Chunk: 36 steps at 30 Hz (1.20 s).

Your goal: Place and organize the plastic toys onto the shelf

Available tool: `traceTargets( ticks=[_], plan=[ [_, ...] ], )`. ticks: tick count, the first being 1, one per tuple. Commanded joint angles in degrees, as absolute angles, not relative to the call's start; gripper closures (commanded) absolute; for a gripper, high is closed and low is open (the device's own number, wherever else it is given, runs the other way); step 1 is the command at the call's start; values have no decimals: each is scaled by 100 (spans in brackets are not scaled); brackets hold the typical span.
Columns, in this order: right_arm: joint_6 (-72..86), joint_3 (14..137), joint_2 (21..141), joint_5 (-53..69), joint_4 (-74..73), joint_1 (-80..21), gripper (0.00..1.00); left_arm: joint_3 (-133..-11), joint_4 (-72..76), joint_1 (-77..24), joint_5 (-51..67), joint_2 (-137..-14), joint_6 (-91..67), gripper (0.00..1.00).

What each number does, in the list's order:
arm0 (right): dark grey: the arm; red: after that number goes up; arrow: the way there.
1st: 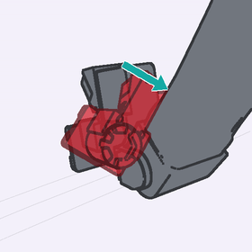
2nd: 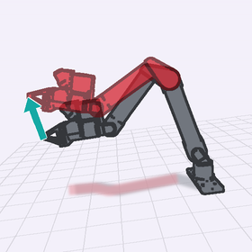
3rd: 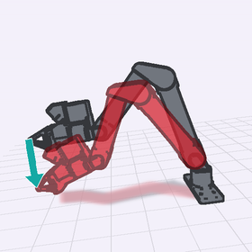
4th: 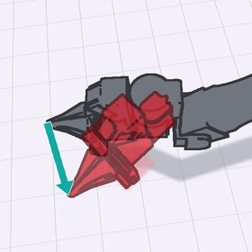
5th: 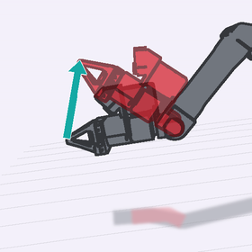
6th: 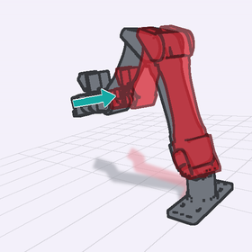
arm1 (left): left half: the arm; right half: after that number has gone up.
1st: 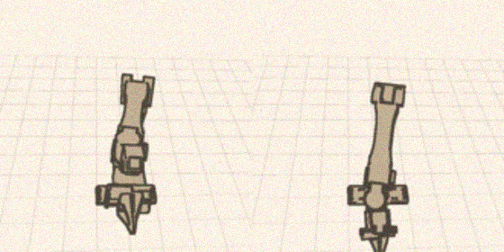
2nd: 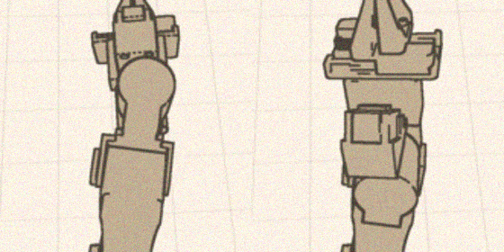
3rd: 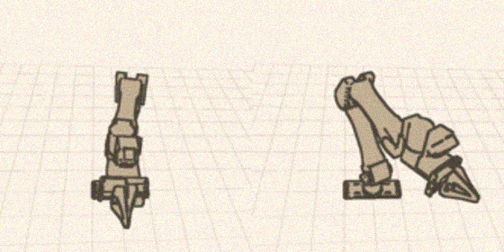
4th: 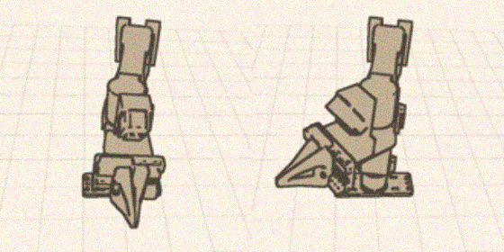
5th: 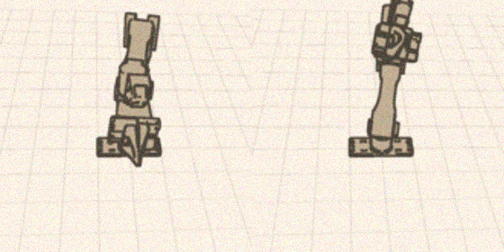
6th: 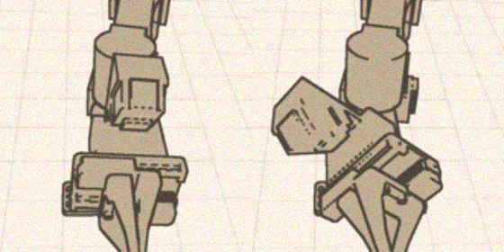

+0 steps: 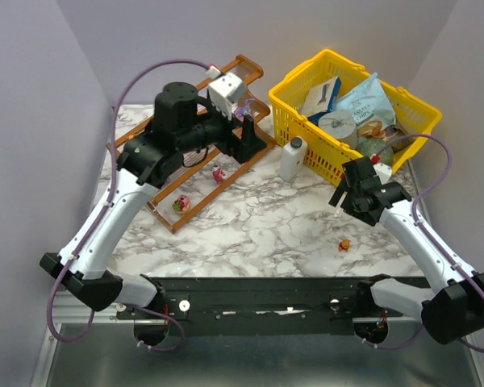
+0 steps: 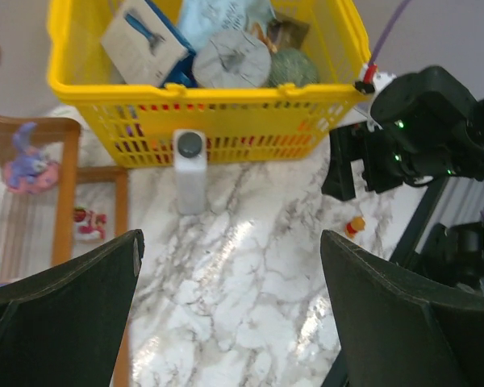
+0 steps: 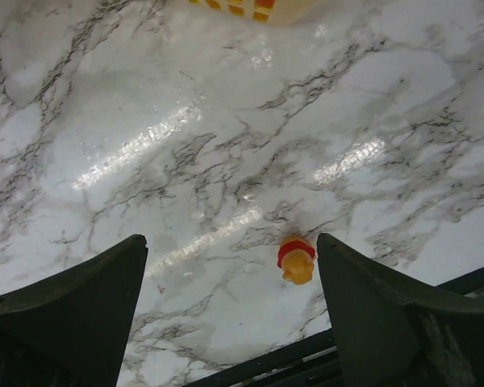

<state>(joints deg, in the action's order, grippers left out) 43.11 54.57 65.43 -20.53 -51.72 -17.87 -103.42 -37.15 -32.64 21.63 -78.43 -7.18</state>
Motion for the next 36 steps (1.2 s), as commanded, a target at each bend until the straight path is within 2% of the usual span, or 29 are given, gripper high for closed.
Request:
traceTargets(
  ticks=[1,9,20,29,33,36],
  plan=[
    [5141,5002,6469,-2189,-5704,-1749,7,-9792,-3182,-3893,2083,-7761,-975,1],
    [5782,4158,6373,-1644,-5397,-1749,9,-9615,-3287,-4254,1942,-7796,-976,1],
    [6029,3472,5792,-1793,-4835,-1758,16,-9606,-3524,-4280,1863,-7769,-870,1],
    [6091,3164,5775,-1670,-4474,-1758,30,-9580,-3656,-4271,1714,-7717,-791,1],
    [6135,3094,5722,-1687,-4377,-1758,44,-9501,-3683,-4271,1644,-7673,-774,1],
    [6117,3094,5748,-1749,-4368,-1758,46,-9457,-3709,-4272,1600,-7629,-756,1]
  ],
)
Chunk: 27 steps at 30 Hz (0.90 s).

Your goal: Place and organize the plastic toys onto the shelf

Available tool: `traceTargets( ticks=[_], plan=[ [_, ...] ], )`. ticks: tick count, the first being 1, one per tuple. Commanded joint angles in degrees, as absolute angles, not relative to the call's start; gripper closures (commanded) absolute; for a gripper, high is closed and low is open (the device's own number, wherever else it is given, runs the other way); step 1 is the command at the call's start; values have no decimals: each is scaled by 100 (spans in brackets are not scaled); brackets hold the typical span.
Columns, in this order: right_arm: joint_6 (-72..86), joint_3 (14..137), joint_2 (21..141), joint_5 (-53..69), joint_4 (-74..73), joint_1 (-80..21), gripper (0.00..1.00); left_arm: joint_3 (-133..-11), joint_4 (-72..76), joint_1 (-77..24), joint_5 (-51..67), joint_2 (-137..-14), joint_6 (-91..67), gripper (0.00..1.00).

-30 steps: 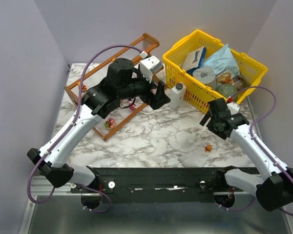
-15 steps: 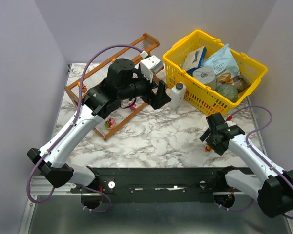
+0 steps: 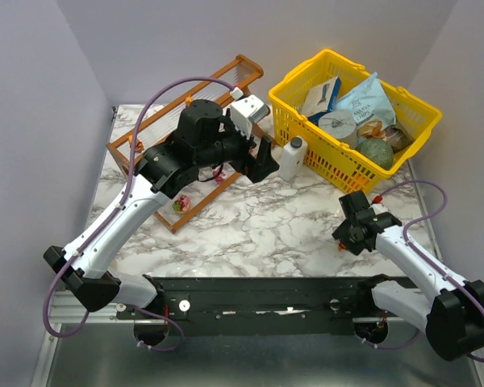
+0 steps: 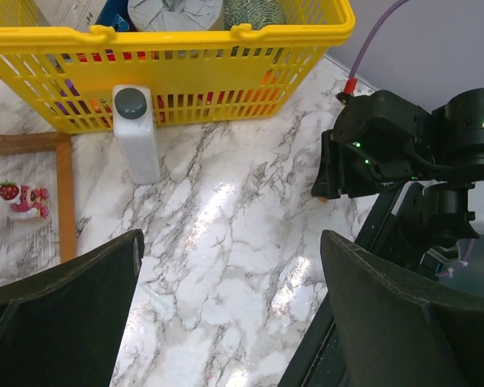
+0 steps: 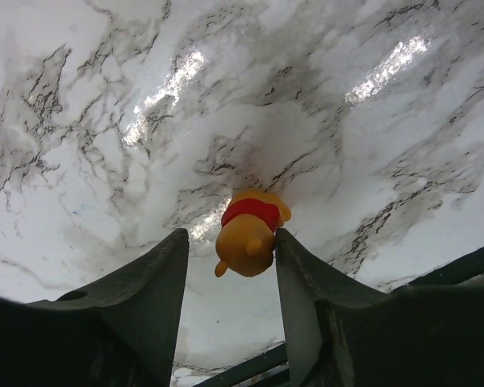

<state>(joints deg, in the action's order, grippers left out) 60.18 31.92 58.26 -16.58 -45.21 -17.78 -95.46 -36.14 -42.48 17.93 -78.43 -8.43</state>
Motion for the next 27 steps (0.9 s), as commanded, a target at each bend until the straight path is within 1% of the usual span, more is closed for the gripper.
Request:
traceTargets(
  ticks=[1,5,6,8,9,11,12,15,17,19,20,23,24,27],
  plan=[
    [6126,3094,5765,-1766,-4368,-1758,46,-9431,-3718,-4271,1582,-7620,-756,1],
    [6161,3085,5836,-1863,-4368,-1758,47,-9396,-3770,-4271,1547,-7550,-730,1],
    [6161,3085,5853,-1855,-4359,-1758,53,-9369,-3779,-4280,1538,-7541,-729,1],
    [6117,3050,5854,-1811,-4272,-1758,62,-9352,-3805,-4280,1494,-7497,-712,1],
    [6065,3041,5854,-1741,-4237,-1758,72,-9334,-3814,-4272,1477,-7480,-703,1],
    [6003,3032,5819,-1662,-4149,-1758,82,-9308,-3823,-4271,1407,-7453,-686,1],
    [5907,3015,5810,-1574,-4114,-1767,89,-9299,-3832,-4271,1398,-7436,-694,1],
    [5836,3032,5766,-1477,-4078,-1871,97,-9264,-3841,-4271,1362,-7392,-668,1],
    [5871,3093,5731,-1433,-4122,-2055,99,-9246,-3832,-4280,1354,-7383,-677,1],
    [5932,3164,5678,-1476,-4175,-2293,99,-9229,-3832,-4280,1310,-7383,-685,1],
    [6028,3303,5678,-1520,-4262,-2616,99,-9229,-3823,-4272,1301,-7383,-686,1],
    [6161,3594,5905,-1783,-4490,-3284,99,-9220,-3814,-4271,1239,-7383,-703,1],
    [6161,3864,6019,-1915,-4535,-3426,99,-9211,-3806,-4271,1231,-7383,-712,1],
    [5872,4330,6503,-2056,-4465,-3980,99,-9237,-3841,-4271,1117,-7383,-738,1]
  ],
)
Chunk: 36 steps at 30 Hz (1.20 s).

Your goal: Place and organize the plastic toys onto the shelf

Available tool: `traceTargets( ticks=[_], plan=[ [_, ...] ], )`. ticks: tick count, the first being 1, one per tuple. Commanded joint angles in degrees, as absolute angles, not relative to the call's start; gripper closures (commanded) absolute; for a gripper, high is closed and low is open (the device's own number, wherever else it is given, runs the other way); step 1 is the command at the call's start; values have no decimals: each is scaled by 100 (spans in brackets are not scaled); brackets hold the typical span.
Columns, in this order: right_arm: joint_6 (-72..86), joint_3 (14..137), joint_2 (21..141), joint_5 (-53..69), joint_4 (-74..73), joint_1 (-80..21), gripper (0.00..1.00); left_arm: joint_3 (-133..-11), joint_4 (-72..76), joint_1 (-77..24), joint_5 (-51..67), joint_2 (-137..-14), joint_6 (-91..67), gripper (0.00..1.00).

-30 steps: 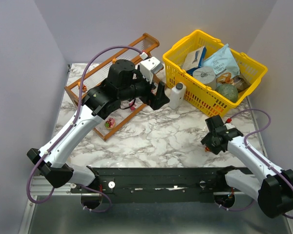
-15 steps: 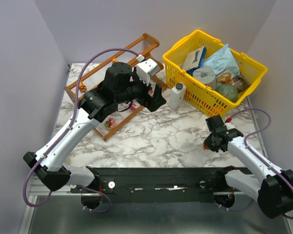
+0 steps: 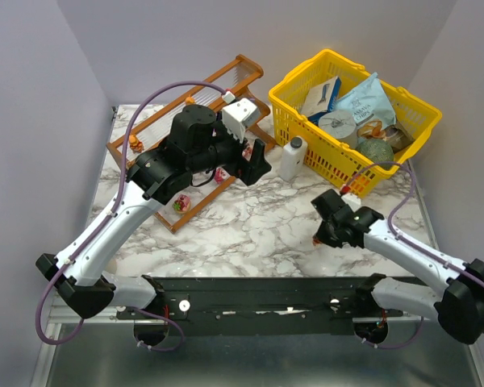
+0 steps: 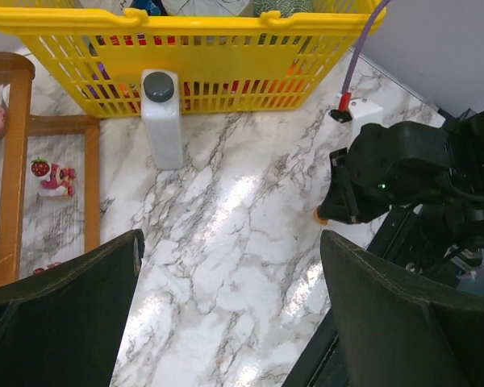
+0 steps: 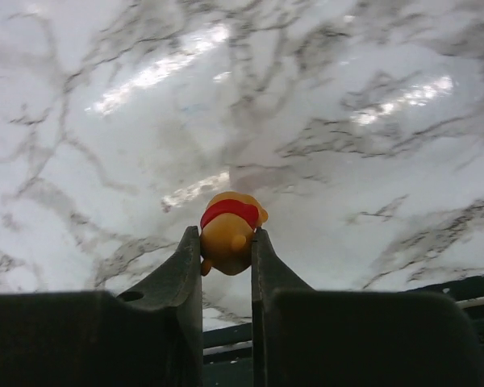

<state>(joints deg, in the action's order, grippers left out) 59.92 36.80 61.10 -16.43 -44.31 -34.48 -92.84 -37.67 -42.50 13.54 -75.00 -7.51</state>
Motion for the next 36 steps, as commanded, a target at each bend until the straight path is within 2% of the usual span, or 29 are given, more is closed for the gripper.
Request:
traceTargets(
  ticks=[1,7,12,17,22,23,24,26,27,30,36],
  plan=[
    [5758,4446,6791,-2048,-4421,-4095,99,-9255,-3867,-4271,994,-7383,-738,1],
    [3975,4921,7847,-1188,-3174,-4465,92,-9457,-4052,-4272,230,-7295,-975,1],
    [3209,5730,9147,-1090,-3331,-4526,92,-9562,-4104,-4271,-237,-7137,-1072,1],
    [3076,5871,9387,-1116,-3200,-4544,89,-9659,-4218,-4271,-466,-7093,-1195,1],
    [3067,5950,9378,-1055,-3129,-4544,68,-9756,-4333,-4271,-440,-7172,-1257,1],
    [3067,5976,9334,-1037,-3129,-4544,63,-9756,-4368,-4271,-422,-7189,-1257,1],
    [3067,5977,9290,-1037,-3103,-4553,52,-9773,-4386,-4263,-378,-7233,-1266,1],
    [3067,5968,9107,-976,-3041,-4553,43,-9773,-4403,-4263,-317,-7260,-1274,1],
    [3024,5968,9036,-941,-3032,-4553,34,-9765,-4412,-4271,-282,-7295,-1274,1],
    [2953,6152,8860,-695,-3216,-4562,22,-9721,-4368,-4271,-194,-7339,-1239,1],
    [3434,6082,8052,-746,-3637,-4527,17,-9178,-4052,-4271,148,-7400,-1441,1]
  ],
)
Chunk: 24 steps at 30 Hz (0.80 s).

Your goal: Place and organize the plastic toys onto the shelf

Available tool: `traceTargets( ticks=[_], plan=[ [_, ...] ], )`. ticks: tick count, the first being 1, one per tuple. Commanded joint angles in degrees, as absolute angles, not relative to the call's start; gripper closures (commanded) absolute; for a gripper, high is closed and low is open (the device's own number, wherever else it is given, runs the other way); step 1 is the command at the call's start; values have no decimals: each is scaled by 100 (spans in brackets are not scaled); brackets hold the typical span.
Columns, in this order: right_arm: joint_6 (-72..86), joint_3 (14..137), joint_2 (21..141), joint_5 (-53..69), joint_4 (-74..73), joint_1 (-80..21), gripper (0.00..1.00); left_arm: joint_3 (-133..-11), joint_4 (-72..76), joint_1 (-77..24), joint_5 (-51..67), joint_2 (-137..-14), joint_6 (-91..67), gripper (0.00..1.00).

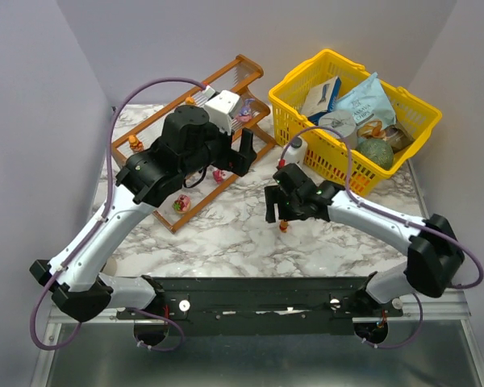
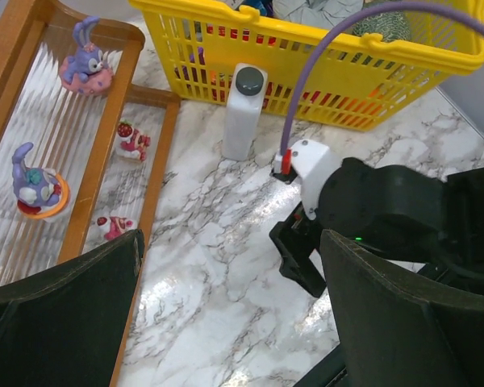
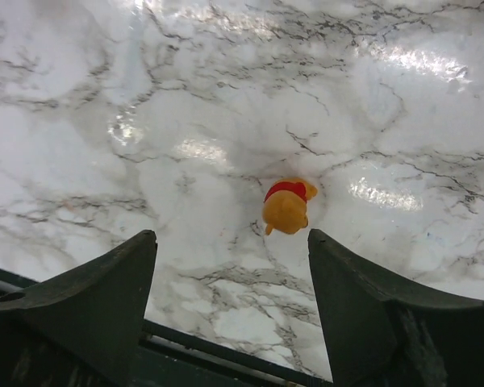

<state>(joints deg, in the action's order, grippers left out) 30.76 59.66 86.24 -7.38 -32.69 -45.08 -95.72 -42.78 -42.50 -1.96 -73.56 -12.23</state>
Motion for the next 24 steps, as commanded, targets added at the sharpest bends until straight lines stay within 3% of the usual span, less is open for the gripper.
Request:
traceTargets(
  ticks=[1,10,15,24],
  plan=[
    [3584,6108,7842,-1069,-3813,-4500,17,-9045,-3982,-4280,176,-7400,-1520,1],
    [4491,5941,6619,-2679,-5291,-3323,18,-7357,-2857,-4868,-245,-7795,-3170,5],
    [4324,5880,6267,-2751,-5405,-2910,18,-7137,-2541,-5238,-431,-8707,-3577,18],
    [4184,5581,6100,-2522,-5423,-2769,18,-7154,-1828,-5449,-26,-9710,-3665,17]
  ],
)
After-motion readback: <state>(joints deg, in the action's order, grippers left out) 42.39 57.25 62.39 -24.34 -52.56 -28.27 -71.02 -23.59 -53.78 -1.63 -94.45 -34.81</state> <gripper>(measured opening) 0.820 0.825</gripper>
